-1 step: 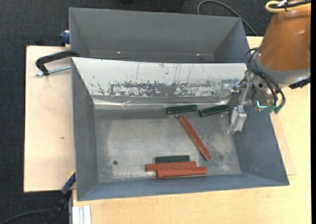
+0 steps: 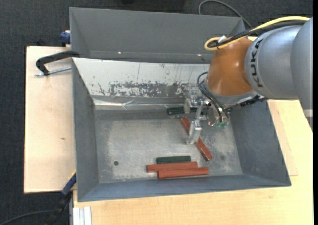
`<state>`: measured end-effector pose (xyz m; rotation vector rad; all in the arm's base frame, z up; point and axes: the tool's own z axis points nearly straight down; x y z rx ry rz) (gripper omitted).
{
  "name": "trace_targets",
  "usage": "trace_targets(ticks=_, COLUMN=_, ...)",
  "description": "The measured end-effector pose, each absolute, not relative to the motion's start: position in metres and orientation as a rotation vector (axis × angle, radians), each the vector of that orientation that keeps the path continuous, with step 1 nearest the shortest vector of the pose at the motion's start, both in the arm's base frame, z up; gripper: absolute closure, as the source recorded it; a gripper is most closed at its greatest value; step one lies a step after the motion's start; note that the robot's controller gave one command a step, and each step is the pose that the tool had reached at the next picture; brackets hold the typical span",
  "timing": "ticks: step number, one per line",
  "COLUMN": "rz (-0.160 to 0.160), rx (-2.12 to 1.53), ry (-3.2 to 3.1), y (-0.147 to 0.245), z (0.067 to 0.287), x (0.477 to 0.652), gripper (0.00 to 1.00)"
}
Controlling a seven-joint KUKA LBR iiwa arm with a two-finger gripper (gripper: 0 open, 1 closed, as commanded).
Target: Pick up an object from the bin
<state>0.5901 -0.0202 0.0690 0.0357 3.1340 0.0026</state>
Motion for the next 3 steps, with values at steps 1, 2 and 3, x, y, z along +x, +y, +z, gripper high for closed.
trace_targets(ticks=1, rz=0.001, rx=0.306, ry=3.119, y=-0.039, z=0.102, x=0.581, gripper=0.0)
trace_targets(ticks=2, rz=0.004, rx=0.686, ry=3.065, y=-0.023, z=0.101, x=0.575, gripper=0.0)
trace_targets(ticks=3, rz=0.001, rx=1.089, ry=2.951, y=-0.004, z=0.07, x=0.564, gripper=0.0)
